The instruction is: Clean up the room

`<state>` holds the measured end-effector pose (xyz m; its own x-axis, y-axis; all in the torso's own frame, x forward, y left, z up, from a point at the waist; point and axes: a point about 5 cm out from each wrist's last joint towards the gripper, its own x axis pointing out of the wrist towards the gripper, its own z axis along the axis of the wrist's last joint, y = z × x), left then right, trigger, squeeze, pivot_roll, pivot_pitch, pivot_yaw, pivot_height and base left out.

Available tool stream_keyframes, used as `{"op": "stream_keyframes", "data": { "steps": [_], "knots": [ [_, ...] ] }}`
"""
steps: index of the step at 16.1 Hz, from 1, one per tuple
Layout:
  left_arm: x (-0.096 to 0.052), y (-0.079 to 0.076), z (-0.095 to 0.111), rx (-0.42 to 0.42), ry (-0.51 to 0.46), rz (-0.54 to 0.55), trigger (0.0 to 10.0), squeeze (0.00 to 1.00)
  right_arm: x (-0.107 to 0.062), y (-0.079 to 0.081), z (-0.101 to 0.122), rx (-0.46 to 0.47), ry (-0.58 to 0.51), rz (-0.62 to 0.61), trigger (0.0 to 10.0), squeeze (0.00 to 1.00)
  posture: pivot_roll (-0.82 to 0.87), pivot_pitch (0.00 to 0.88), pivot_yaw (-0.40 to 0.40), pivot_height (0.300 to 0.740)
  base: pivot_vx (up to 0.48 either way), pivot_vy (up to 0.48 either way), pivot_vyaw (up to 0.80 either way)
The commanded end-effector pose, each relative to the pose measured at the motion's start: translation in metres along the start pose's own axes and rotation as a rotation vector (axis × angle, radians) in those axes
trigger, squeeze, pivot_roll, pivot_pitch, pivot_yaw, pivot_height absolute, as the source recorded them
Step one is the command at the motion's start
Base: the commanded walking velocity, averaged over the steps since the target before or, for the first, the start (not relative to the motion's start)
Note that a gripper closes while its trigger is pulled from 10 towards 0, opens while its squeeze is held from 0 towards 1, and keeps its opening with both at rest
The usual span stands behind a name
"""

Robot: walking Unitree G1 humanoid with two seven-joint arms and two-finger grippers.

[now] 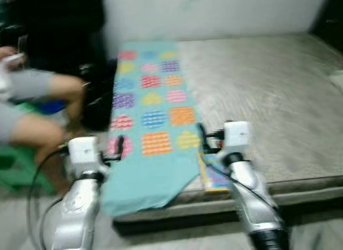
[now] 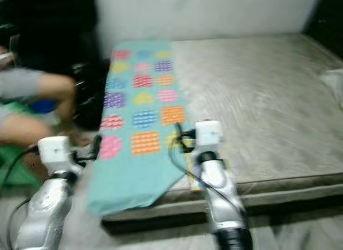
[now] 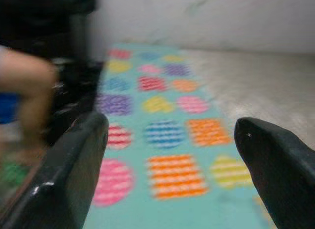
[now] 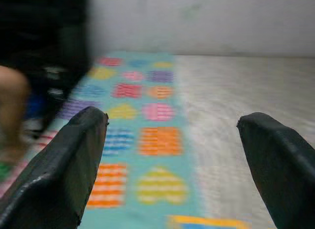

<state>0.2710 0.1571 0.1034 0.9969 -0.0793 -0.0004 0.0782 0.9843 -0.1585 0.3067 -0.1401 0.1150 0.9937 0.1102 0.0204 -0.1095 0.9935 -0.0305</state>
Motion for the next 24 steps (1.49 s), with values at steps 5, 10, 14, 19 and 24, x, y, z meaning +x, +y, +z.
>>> {"op": "stream_keyframes", "data": {
  "steps": [5, 10, 14, 19, 24],
  "knots": [
    [-0.0024, 0.0151, -0.0041, 0.035, 0.044, 0.083, 10.0, 0.00, 0.0030, 0.0073, 0.0058, 0.017, -0.023, 0.013, 10.0, 0.00, -0.03, 0.089, 0.000, 0.740, 0.065, 0.000, 0.00],
    [-0.0043, 0.0145, -0.0037, 0.058, 0.050, 0.077, 10.0, 0.00, 0.0011, 0.0059, 0.0041, 0.008, -0.016, 0.010, 10.0, 0.00, -0.03, 0.096, 0.002, 0.740, 0.000, 0.000, 0.00],
    [-0.0043, 0.0137, -0.0028, 0.053, 0.046, 0.074, 10.0, 0.00, 0.0010, 0.0075, 0.0035, 0.000, -0.015, 0.018, 10.0, 0.00, -0.02, 0.099, 0.002, 0.740, 0.000, 0.000, 0.00],
    [-0.0032, 0.0134, -0.0025, 0.046, 0.046, 0.071, 10.0, 0.00, 0.0012, 0.0083, 0.0041, -0.003, -0.018, 0.028, 10.0, 0.00, -0.03, 0.098, 0.001, 0.740, 0.000, -0.359, 0.36],
    [-0.0015, 0.0137, -0.0030, 0.048, 0.048, 0.068, 10.0, 0.00, 0.0018, 0.0079, 0.0042, -0.005, -0.022, 0.029, 10.0, 0.00, -0.03, 0.090, 0.002, 0.740, 0.000, -0.377, 0.00]
  ]
}}
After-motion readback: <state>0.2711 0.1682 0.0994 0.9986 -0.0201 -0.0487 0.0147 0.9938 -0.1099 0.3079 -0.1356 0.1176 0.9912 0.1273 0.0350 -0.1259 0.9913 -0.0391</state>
